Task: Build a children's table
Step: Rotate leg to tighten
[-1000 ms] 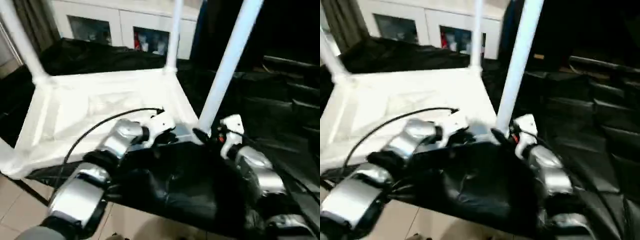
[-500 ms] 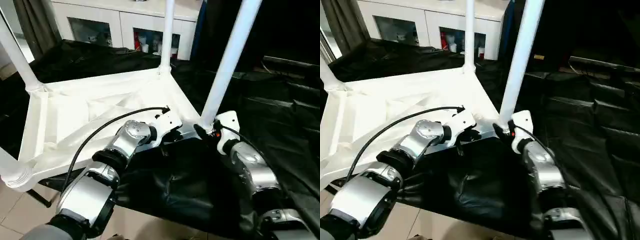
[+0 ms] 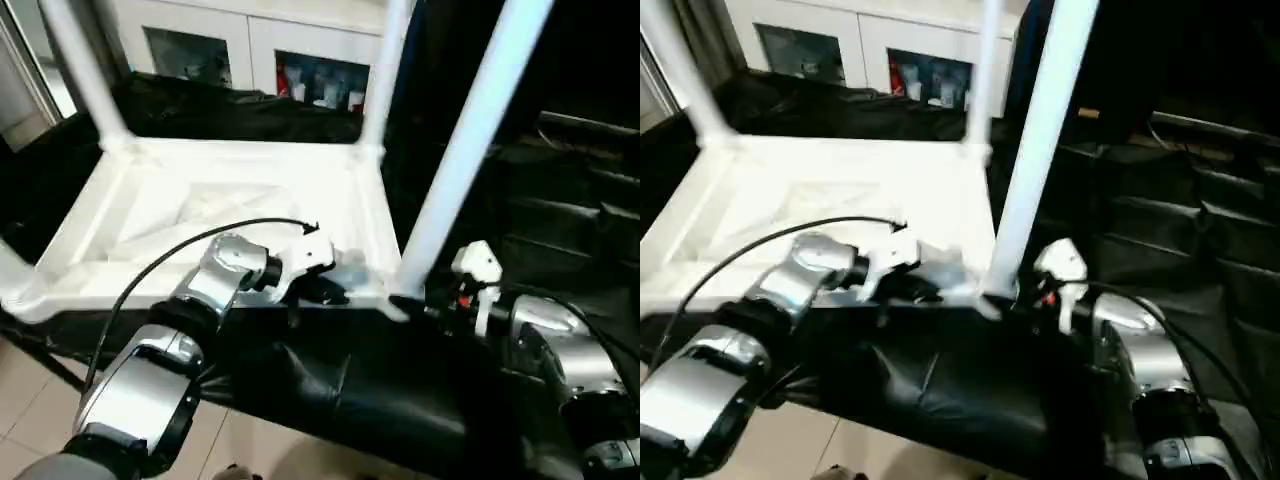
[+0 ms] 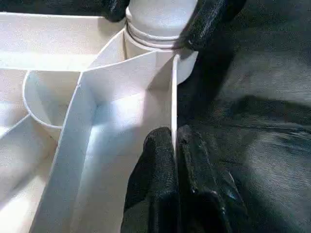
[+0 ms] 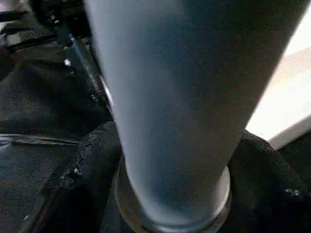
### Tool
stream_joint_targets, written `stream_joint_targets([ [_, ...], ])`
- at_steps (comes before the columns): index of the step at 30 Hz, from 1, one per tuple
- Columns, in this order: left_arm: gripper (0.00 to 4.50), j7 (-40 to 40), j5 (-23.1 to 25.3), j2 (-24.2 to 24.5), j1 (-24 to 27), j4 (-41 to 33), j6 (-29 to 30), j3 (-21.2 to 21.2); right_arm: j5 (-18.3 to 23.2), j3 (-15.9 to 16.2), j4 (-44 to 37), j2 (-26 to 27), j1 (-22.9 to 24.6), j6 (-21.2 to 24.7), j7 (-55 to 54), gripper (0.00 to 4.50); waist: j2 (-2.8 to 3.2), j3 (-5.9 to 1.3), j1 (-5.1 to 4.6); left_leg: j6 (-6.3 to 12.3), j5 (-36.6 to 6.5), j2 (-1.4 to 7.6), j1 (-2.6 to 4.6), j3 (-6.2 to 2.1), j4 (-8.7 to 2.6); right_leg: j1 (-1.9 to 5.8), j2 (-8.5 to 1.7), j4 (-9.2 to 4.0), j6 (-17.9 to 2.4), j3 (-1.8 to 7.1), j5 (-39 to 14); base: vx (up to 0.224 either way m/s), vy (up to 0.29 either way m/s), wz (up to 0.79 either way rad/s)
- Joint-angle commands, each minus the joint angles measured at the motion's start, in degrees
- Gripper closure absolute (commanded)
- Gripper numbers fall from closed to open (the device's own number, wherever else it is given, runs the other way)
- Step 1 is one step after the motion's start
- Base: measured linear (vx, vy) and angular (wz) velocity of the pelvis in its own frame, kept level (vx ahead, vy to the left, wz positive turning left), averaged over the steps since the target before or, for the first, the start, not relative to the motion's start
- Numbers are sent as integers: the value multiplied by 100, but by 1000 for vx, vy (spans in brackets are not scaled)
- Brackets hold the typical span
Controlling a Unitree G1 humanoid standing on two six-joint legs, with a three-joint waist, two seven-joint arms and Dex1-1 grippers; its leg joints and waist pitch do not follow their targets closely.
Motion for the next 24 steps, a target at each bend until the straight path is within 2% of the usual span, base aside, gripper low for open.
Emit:
stream_joint_targets([
  [1, 450, -161, -138, -31, 85, -68, 43, -31, 53, -25, -23, -41, 1, -24, 94, 117, -78, -306, 17, 546, -1126, 253, 71, -57, -348, 249, -288, -288, -1513, 155, -935, 0, 0, 0],
  [6, 450, -137, -166, -8, 126, -124, 3, 19, 141, 45, -94, 1, 64, 72, 229, 161, -78, -309, 65, 591, -1001, 245, 73, -46, -333, 255, -289, -269, -1546, 158, -738, 0, 0, 0],
  [12, 450, 8, -142, -33, 144, -146, -12, 37, 132, 54, -69, 33, 122, 85, 234, 183, -85, -305, 76, 526, -1068, 245, 72, -52, -344, 254, -289, -286, -1460, 156, -952, 0, 0, 0],
  [14, 450, 474, -5, -82, 98, -39, -17, 51, -113, 22, 242, 146, 74, -100, -248, 185, -79, -306, 67, 509, -1055, 244, 73, -56, -344, 246, -294, -286, -1461, 158, -931, 0, 0, 0],
  [16, 450, 871, 79, -144, 48, 69, -13, 81, -259, -36, 464, 255, 27, -195, -680, 186, -94, -296, 26, 423, -1215, 229, 77, -66, -357, 231, -302, -326, -1402, 162, -1199, 0, 0, 0],
  [18, 450, 1547, 119, -380, -59, 240, 86, 183, -283, -268, 687, 587, -14, 0, -1644, 186, -86, -275, -6, 336, -1386, 221, 87, -73, -379, 212, -303, -371, -1312, 169, -1534, 0, 0, 0],
  [19, 450, 1736, 143, -449, -91, 287, 115, 194, -274, -320, 686, 684, 0, 52, -1863, 186, -89, -272, -40, 207, -1543, 215, 102, -94, -402, 201, -301, -407, -1182, 165, -1871, 0, 0, 0],
  [20, 450, 1964, 180, -542, -129, 351, 140, 195, -270, -375, 654, 825, 17, 164, -2157, 186, -89, -272, -40, 207, -1543, 215, 102, -94, -402, 201, -301, -407, -1182, 165, -1871, 0, 0, 0],
  [21, 450, 2118, 204, -607, -155, 395, 156, 195, -268, -412, 633, 923, 28, 246, -2365, 186, -101, -271, -77, 175, -1596, 203, 97, -103, -408, 197, -293, -427, -1086, 171, -1988, 0, 0, 0],
  [22, 450, 2256, 223, -673, -176, 427, 182, 195, -295, -428, 622, 1012, 27, 302, -2566, 187, -81, -276, -80, 175, -1609, 206, 104, -107, -411, 193, -293, -427, -1078, 174, -1991, 0, 0, 0],
  [24, 450, 2592, 258, -874, -229, 502, 285, 185, -347, -511, 735, 1268, -60, 411, -3193, 187, -81, -272, -98, 195, -1634, 204, 93, -106, -415, 186, -294, -443, -1037, 176, -2016, 0, 0, 0],
])
